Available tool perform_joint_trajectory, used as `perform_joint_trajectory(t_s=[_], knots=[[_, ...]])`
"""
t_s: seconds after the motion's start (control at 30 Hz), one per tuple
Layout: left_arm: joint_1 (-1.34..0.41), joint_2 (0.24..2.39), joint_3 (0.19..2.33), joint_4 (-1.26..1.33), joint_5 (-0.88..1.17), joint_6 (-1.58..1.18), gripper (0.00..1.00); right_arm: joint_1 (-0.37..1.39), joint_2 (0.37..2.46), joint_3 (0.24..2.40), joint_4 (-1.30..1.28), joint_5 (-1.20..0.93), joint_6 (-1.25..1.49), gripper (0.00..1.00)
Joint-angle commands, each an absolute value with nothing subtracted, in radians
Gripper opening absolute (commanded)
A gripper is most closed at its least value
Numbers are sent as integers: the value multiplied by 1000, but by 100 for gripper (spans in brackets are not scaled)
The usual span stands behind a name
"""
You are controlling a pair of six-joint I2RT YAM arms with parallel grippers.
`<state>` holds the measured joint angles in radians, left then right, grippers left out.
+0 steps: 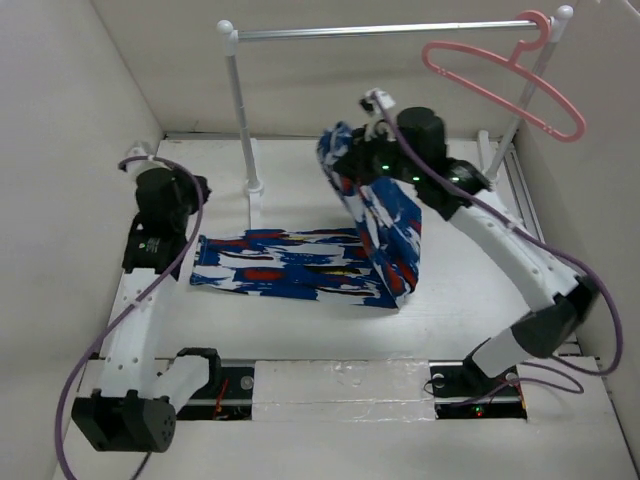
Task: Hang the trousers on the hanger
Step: Fold the trousers at the center of the board.
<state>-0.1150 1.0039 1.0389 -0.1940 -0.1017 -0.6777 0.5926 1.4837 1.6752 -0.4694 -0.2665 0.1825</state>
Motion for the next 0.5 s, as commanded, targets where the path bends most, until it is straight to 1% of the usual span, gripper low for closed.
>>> perform_joint_trajectory(t_s=[0.0,0.07,0.1,0.13,0.17,0.2,0.23,0.27,0.3,0.33,0.37,0.4,0.43,0.47], knots=[[30,1005,1116,-300,28,-577,1,783,1639,1813,-243,-210,207,0],[31,1019,1184,-356,-67,-561,0,856,1751,1905,-201,-224,236,0],[31,1022,1230,-360,-113,-561,0,889,1861,1939,-189,-224,247,0],[40,1023,1255,-371,-142,-560,0,949,1917,1969,-167,-248,262,4],[40,1028,1276,-377,-165,-563,0,971,1972,2023,-158,-274,294,27],[57,1028,1311,-380,-184,-560,0,991,2059,2037,-147,-299,317,46],[78,1035,1328,-394,-186,-560,3,1005,2089,2045,-131,-354,336,63],[78,1038,1342,-400,-190,-558,6,1005,2109,2049,-135,-385,354,78],[78,1042,1342,-408,-192,-558,13,1005,2118,2025,-135,-415,350,81],[78,1035,1329,-397,-170,-555,23,994,2093,1993,-143,-437,339,82],[78,1031,1303,-388,-141,-554,26,983,2065,1949,-138,-442,312,83],[78,1007,1198,-352,-112,-575,36,951,1948,1781,-117,-483,275,83],[78,1006,1197,-351,-112,-575,36,936,1947,1779,-117,-483,275,83],[78,1002,1110,-336,-56,-577,36,919,1903,1720,-111,-489,259,82]])
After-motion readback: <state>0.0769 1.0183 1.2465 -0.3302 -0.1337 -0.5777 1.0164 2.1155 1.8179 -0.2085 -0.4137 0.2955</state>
